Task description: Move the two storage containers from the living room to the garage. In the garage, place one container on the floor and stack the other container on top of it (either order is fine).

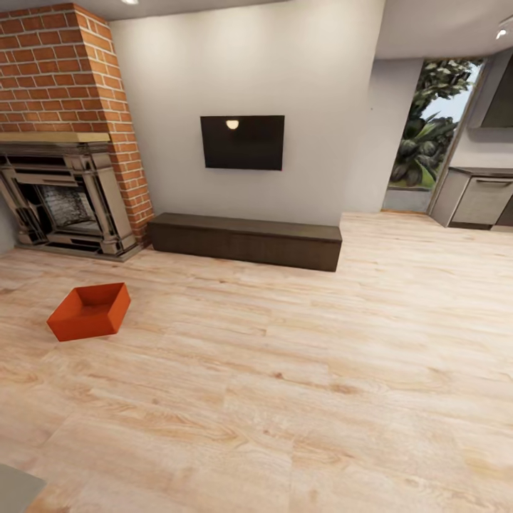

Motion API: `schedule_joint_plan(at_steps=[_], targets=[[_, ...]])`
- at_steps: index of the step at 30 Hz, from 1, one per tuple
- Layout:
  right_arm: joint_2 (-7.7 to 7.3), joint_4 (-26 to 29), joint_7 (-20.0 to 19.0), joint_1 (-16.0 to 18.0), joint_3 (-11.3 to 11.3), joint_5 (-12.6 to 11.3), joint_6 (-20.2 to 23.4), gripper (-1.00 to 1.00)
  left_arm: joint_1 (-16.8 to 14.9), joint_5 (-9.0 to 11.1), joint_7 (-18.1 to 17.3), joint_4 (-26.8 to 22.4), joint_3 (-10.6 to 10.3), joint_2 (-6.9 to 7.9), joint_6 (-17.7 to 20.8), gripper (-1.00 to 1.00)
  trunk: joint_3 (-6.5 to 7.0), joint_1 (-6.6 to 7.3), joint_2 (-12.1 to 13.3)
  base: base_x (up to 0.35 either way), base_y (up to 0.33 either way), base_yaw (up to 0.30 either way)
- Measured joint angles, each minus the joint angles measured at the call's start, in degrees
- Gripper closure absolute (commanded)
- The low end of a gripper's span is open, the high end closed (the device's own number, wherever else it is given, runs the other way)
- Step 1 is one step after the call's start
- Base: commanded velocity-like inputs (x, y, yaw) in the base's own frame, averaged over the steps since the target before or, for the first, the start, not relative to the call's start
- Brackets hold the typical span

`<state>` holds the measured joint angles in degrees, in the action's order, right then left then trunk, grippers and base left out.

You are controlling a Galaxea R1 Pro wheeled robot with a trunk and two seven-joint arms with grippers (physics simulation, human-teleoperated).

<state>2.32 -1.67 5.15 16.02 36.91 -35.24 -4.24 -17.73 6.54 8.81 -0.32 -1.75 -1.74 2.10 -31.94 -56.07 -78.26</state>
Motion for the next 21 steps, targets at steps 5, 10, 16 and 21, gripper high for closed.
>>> schedule_joint_plan(at_steps=[5,10,16,21], targets=[[-0.01,0.00,0.00,0.00,0.00,0.01,-0.04,-1.00,0.00,0.00,0.00,0.00,0.00,0.00,-0.01,-1.00,0.00,0.00,0.00,0.324,0.000,0.000],[0.00,0.00,0.00,0.00,0.00,0.08,-0.05,-1.00,0.00,0.05,0.00,0.00,0.02,0.00,-0.02,-1.00,0.00,0.00,0.00,0.324,0.000,0.000],[-0.07,0.00,0.00,0.00,0.00,0.09,-0.05,-1.00,0.00,0.08,0.00,0.00,0.03,0.02,-0.06,-1.00,0.00,0.00,0.00,0.324,0.000,0.000],[-0.05,0.00,0.00,0.00,0.00,0.07,-0.02,-1.00,0.00,0.07,0.00,0.00,0.04,0.04,-0.06,-1.00,0.00,0.00,0.00,0.324,0.000,0.000]])
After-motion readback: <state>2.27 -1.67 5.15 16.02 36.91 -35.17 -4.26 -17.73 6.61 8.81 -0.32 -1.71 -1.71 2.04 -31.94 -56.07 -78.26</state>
